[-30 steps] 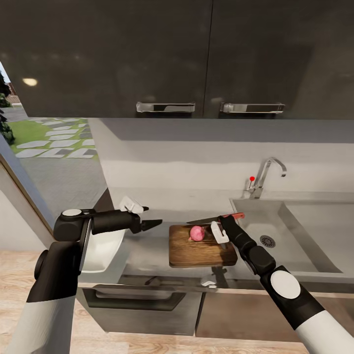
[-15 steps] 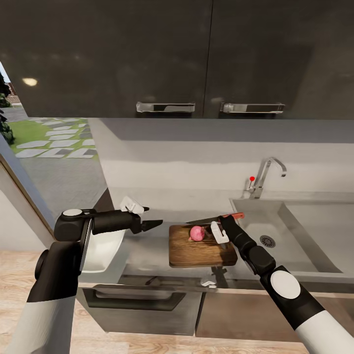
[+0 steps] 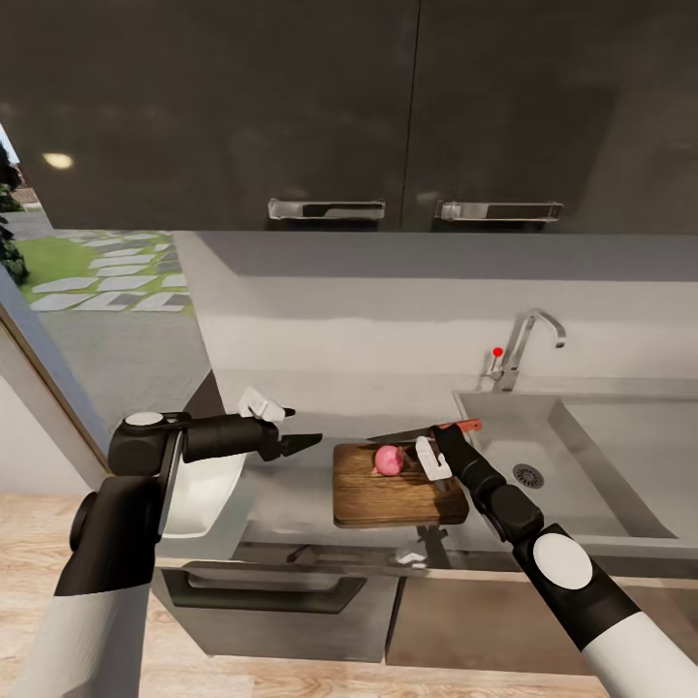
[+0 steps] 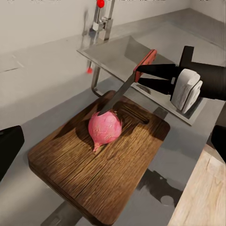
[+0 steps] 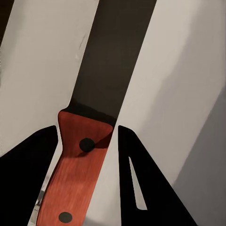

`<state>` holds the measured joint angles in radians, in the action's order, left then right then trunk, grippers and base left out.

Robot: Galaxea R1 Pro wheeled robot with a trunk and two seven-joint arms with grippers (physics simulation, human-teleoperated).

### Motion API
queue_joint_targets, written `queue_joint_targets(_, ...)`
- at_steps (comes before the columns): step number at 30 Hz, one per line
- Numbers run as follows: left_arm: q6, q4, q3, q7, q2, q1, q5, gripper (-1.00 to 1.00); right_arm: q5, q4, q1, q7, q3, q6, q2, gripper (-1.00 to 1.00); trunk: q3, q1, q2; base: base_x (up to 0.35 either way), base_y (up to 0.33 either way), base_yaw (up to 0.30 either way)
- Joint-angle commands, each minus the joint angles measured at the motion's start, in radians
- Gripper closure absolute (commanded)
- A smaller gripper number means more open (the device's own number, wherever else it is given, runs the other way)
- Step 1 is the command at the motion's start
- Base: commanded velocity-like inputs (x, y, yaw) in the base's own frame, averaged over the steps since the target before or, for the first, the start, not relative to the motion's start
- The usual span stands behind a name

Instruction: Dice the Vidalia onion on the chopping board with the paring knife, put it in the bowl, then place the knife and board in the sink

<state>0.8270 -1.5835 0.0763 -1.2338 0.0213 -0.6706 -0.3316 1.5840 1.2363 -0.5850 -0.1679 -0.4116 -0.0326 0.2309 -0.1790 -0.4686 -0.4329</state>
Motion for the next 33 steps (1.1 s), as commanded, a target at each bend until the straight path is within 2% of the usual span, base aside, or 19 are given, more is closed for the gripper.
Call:
queue_joint_targets(1, 0.009, -0.001, 0.002, -0.01, 0.003, -0.001, -0.01, -1.0, 0.01, 0.002, -0.001, -0.001, -0.001, -0.003, 0.001, 1.0, -0.002, -0.001, -0.002, 0.0, 0.0, 0.0)
queue_joint_targets(5, 0.009, -0.001, 0.002, -0.01, 0.01, -0.001, -0.01, -1.0, 0.011, 0.002, -0.001, -0.002, -0.001, -0.003, 0.001, 1.0, -0.015, -0.016, -0.03, 0.0, 0.0, 0.0)
queue_joint_targets(8, 0.009, -0.001, 0.002, -0.01, 0.012, -0.001, -0.01, -1.0, 0.01, 0.002, -0.001, -0.002, -0.001, -0.003, 0.001, 1.0, -0.015, -0.016, -0.03, 0.0, 0.0, 0.0)
queue_joint_targets(29, 0.009, -0.001, 0.002, -0.01, 0.012, -0.001, -0.01, -1.0, 0.011, 0.003, -0.001, -0.002, -0.001, -0.005, 0.001, 1.0, -0.08, -0.096, -0.177, 0.0, 0.0, 0.0)
queue_joint_targets(33, 0.009, -0.001, 0.002, -0.01, 0.012, -0.001, -0.01, -1.0, 0.011, 0.003, -0.001, -0.002, -0.001, -0.004, 0.001, 1.0, -0.08, -0.096, -0.177, 0.0, 0.0, 0.0)
